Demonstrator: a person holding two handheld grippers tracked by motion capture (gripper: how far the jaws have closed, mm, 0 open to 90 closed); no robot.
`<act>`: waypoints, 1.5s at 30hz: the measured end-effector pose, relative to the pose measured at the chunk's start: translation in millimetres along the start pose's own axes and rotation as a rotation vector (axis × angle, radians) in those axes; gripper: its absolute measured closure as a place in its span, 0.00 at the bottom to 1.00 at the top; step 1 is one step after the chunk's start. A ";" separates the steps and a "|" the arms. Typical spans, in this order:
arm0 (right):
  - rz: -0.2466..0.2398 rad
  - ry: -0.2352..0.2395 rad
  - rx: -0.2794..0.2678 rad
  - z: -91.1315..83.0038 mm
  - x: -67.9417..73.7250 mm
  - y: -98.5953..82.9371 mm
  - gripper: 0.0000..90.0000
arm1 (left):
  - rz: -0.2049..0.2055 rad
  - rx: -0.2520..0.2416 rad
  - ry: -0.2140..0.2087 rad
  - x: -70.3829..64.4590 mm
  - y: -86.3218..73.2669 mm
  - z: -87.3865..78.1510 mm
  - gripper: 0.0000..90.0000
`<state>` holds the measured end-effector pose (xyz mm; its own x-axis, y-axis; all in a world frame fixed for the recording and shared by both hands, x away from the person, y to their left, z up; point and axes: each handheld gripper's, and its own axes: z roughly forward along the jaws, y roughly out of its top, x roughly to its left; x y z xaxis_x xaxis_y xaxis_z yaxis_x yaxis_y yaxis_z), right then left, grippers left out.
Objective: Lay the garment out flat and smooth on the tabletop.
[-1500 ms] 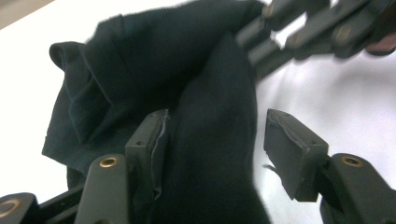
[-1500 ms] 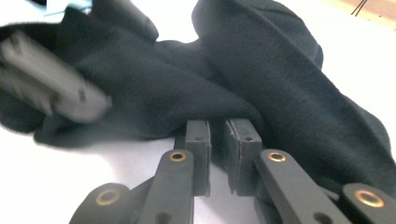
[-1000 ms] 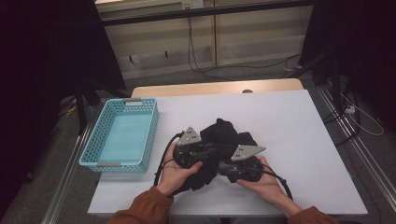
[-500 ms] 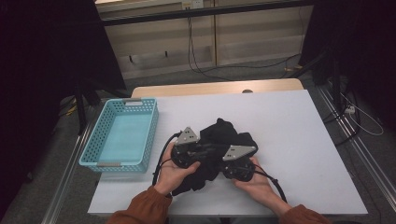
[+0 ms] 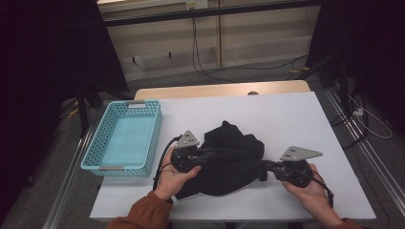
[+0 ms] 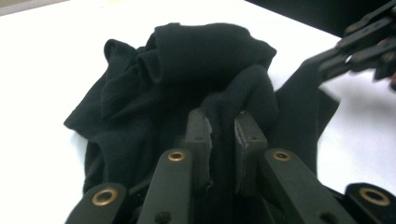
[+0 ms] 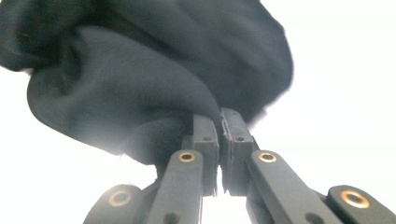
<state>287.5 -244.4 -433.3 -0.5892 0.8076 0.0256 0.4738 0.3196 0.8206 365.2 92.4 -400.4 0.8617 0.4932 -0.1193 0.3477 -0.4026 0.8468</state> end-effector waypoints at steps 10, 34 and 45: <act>0.117 -0.146 -0.017 -46.6 -33.1 -25.3 0.96 | -0.004 0.008 -0.016 0.6 -6.7 -2.1 0.88; -0.057 0.053 -0.038 -8.5 17.4 14.7 0.60 | 0.037 0.032 -0.130 -33.3 -31.8 -30.2 0.70; -0.174 0.128 -0.066 43.5 42.5 64.4 0.66 | 0.027 0.002 -0.051 -23.2 -22.5 -28.8 0.57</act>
<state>321.5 -168.0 -404.2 -0.7384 0.6724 -0.0513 0.3159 0.4121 0.8546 326.8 112.3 -401.8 0.8884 0.4422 -0.1233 0.3252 -0.4167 0.8489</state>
